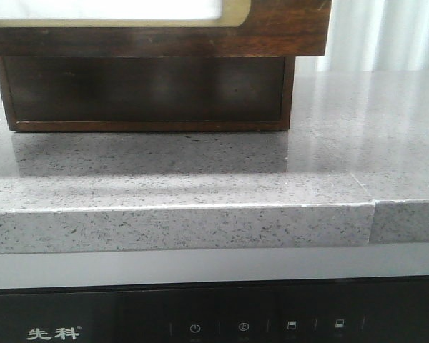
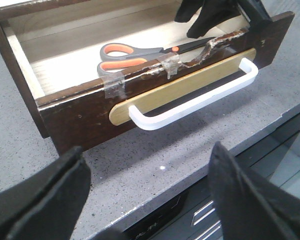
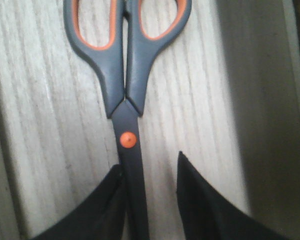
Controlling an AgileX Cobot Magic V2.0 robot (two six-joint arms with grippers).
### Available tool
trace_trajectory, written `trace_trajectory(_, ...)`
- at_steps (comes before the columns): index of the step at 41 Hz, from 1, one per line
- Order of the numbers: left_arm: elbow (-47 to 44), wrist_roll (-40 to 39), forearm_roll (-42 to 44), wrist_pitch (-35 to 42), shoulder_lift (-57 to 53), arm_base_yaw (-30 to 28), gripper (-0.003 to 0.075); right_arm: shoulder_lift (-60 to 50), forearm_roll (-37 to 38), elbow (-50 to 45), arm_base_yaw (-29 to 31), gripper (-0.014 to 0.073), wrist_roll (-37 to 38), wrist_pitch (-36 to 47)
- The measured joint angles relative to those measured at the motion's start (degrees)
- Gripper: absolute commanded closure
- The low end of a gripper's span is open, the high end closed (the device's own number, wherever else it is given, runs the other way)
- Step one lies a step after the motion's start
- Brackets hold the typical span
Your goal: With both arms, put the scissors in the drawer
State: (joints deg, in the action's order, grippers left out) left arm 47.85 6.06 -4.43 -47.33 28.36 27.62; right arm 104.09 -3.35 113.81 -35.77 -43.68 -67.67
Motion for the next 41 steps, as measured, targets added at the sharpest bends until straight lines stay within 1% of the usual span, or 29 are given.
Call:
trace_trajectory(6, 0.0, 0.0, 0.0, 0.0, 0.0, 0.0, 0.0226, -2.5, 0.0, 0.0, 0.0, 0.0306, 7.1, -0.1)
trace_trajectory(15, 0.0, 0.0, 0.0, 0.0, 0.0, 0.0, 0.0227, -8.6, 0.0, 0.0, 0.0, 0.0306, 23.8, -3.5)
trace_trajectory(19, 0.0, 0.0, 0.0, 0.0, 0.0, 0.0, 0.0226, -12.1, 0.0, -0.6, 0.1, 0.0306, 29.7, -4.2)
trace_trajectory(21, 0.0, 0.0, 0.0, 0.0, 0.0, 0.0, 0.0226, -13.9, 0.0, -1.5, 0.1, 0.0306, 31.5, -4.3)
trace_trajectory(27, 0.0, 0.0, 0.0, 0.0, 0.0, 0.0, 0.0226, -21.7, -0.5, -8.8, 0.1, 0.0306, 35.2, -3.9)
trace_trajectory(33, 0.0, 0.0, 0.0, 0.0, 0.0, 0.0, 0.0226, -30.2, -0.6, -19.4, 0.2, 0.0306, 37.3, 0.9)
trace_trajectory(41, 0.0, 0.0, 0.0, 0.0, 0.0, 0.0, 0.0226, -42.8, -0.6, -33.1, 0.2, 0.0306, 37.7, 8.3)
